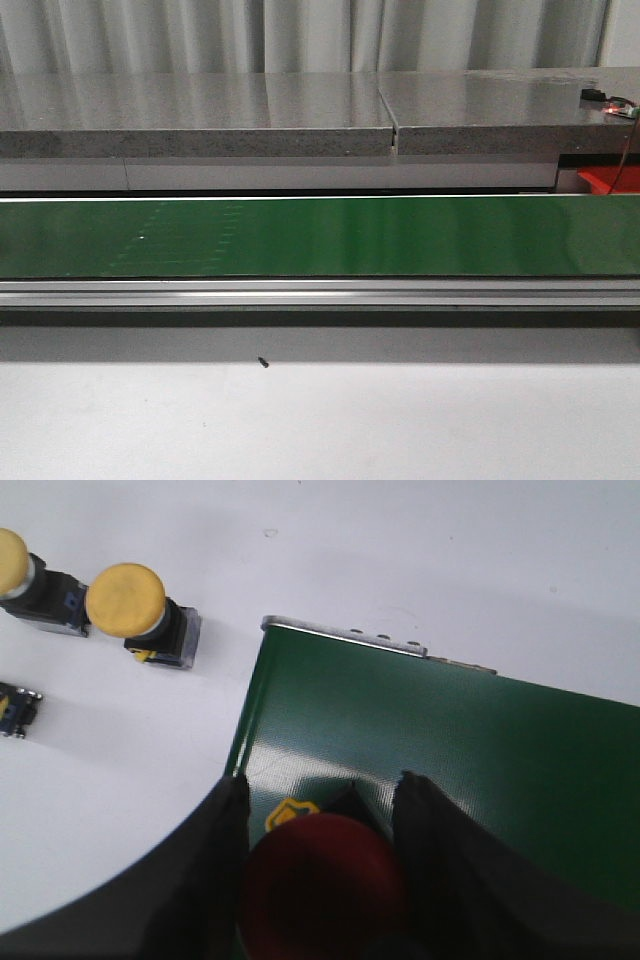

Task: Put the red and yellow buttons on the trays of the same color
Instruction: 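Lower the red button onto the belt's near end, open left gripper, then move the left gripper to the second red button and grasp it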

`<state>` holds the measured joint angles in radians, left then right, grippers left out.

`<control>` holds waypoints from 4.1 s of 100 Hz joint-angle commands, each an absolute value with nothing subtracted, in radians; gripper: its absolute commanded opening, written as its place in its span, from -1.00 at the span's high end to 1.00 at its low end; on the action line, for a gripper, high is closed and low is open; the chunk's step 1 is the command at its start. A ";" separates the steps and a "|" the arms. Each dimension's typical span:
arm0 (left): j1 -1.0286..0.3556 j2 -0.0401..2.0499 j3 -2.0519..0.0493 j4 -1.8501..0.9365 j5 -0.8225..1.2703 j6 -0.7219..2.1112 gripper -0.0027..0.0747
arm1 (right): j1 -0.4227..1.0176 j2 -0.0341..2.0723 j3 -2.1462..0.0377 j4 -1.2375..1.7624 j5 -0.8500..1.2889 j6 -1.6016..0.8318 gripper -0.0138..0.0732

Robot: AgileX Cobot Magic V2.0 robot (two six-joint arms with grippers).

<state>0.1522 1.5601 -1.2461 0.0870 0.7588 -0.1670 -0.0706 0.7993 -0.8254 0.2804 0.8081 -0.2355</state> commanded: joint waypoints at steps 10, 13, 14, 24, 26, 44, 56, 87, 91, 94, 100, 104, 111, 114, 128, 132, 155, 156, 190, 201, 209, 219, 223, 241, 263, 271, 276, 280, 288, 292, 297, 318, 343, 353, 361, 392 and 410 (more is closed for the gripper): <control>0.145 1.524 -1.231 0.075 0.679 -0.166 0.72 | -0.068 0.791 -0.852 0.299 0.752 -0.244 0.84; 0.145 1.528 -1.226 0.075 0.679 -0.166 0.72 | -0.068 0.791 -0.852 0.299 0.752 -0.244 0.84; 0.145 1.530 -1.226 0.075 0.679 -0.166 0.72 | -0.068 0.791 -0.852 0.299 0.752 -0.244 0.84; 0.145 1.546 -1.224 0.075 0.679 -0.166 0.72 | -0.068 0.791 -0.852 0.299 0.752 -0.244 0.84; 0.145 1.551 -1.224 0.075 0.678 -0.166 0.72 | -0.068 0.791 -0.852 0.299 0.752 -0.244 0.84; 0.145 1.587 -1.224 0.075 0.675 -0.166 0.72 | -0.068 0.791 -0.852 0.299 0.752 -0.244 0.84; 0.145 1.606 -1.224 0.075 0.677 -0.166 0.70 | -0.068 0.791 -0.852 0.299 0.751 -0.244 0.84; 0.121 1.588 -1.230 0.071 0.679 -0.130 -0.69 | -0.068 0.791 -0.852 0.299 0.751 -0.244 0.84; 0.118 1.580 -1.231 0.071 0.679 -0.130 -0.80 | -0.068 0.791 -0.852 0.299 0.751 -0.244 0.84; 0.112 1.574 -1.234 0.071 0.679 -0.130 -0.86 | -0.068 0.791 -0.852 0.299 0.751 -0.244 0.84; 0.110 1.561 -1.238 0.071 0.679 -0.130 -0.85 | -0.068 0.791 -0.852 0.299 0.751 -0.244 0.84; 0.110 1.549 -1.240 0.067 0.679 -0.130 -0.85 | -0.068 0.791 -0.852 0.299 0.751 -0.244 0.84; 0.110 1.529 -1.254 0.065 0.686 -0.130 -0.85 | -0.068 0.791 -0.852 0.299 0.751 -0.244 0.84; 0.110 1.520 -1.260 0.065 0.686 -0.130 -0.86 | -0.068 0.791 -0.852 0.299 0.751 -0.244 0.84; 0.112 1.478 -1.285 0.069 0.691 -0.130 -0.86 | -0.068 0.791 -0.852 0.299 0.751 -0.244 0.84; 0.116 1.470 -1.291 0.077 0.693 -0.130 -0.86 | -0.068 0.791 -0.852 0.299 0.751 -0.244 0.84; 0.228 1.458 -1.296 0.082 0.695 -0.130 -0.86 | -0.068 0.791 -0.852 0.299 0.751 -0.244 0.84; 0.233 1.458 -1.296 0.082 0.695 -0.130 -0.85 | -0.068 0.791 -0.852 0.299 0.751 -0.244 0.84; 0.516 1.467 -1.296 0.115 0.625 -0.130 -0.85 | -0.068 0.791 -0.852 0.299 0.751 -0.244 0.84; 0.574 1.499 -1.298 0.120 0.597 -0.130 -0.85 | -0.068 0.791 -0.852 0.299 0.751 -0.244 0.84; 0.602 1.535 -1.303 0.122 0.581 -0.130 -0.85 | -0.068 0.791 -0.852 0.299 0.751 -0.244 0.84; 0.619 1.595 -1.321 0.122 0.581 -0.130 -0.85 | -0.068 0.791 -0.852 0.299 0.751 -0.244 0.84; 0.619 1.623 -1.332 0.122 0.583 -0.130 -0.85 | -0.068 0.791 -0.852 0.299 0.751 -0.244 0.84; 0.616 1.752 -1.394 0.129 0.590 -0.128 -0.85 | -0.068 0.791 -0.852 0.299 0.751 -0.244 0.84; 0.616 1.869 -1.462 0.132 0.597 -0.128 -0.85 | -0.068 0.791 -0.852 0.299 0.751 -0.244 0.84; 0.616 1.902 -1.477 0.125 0.590 -0.128 -0.86 | -0.068 0.791 -0.852 0.299 0.751 -0.244 0.84; 0.611 1.917 -1.481 0.121 0.584 -0.126 -0.85 | -0.068 0.791 -0.852 0.299 0.751 -0.244 0.84; 0.606 1.929 -1.489 0.121 0.581 -0.119 -0.86 | -0.068 0.791 -0.852 0.299 0.751 -0.244 0.84; 0.590 1.955 -1.504 0.121 0.579 -0.106 -0.85 | -0.068 0.791 -0.852 0.299 0.751 -0.244 0.84; 0.584 1.969 -1.516 0.121 0.581 -0.106 -0.85 | -0.068 0.791 -0.852 0.299 0.751 -0.244 0.84; 0.575 1.982 -1.527 0.121 0.581 -0.106 -0.86 | -0.068 0.791 -0.852 0.299 0.751 -0.244 0.84; 0.553 2.021 -1.568 0.121 0.563 -0.106 -0.85 | -0.068 0.791 -0.852 0.299 0.751 -0.244 0.84; 0.553 2.063 -1.608 0.123 0.575 -0.106 -0.85 | -0.068 0.791 -0.852 0.299 0.752 -0.244 0.84; 0.553 2.065 -1.608 0.123 0.578 -0.106 -0.85 | -0.068 0.791 -0.852 0.299 0.751 -0.244 0.84; 0.553 2.065 -1.608 0.123 0.574 -0.106 -0.76 | -0.068 0.791 -0.852 0.299 0.751 -0.244 0.84; 0.553 2.065 -1.608 0.123 0.561 -0.108 0.36 | -0.068 0.791 -0.852 0.299 0.751 -0.244 0.84; 0.553 2.051 -1.608 0.123 0.590 -0.108 0.61 | -0.068 0.791 -0.852 0.299 0.751 -0.244 0.84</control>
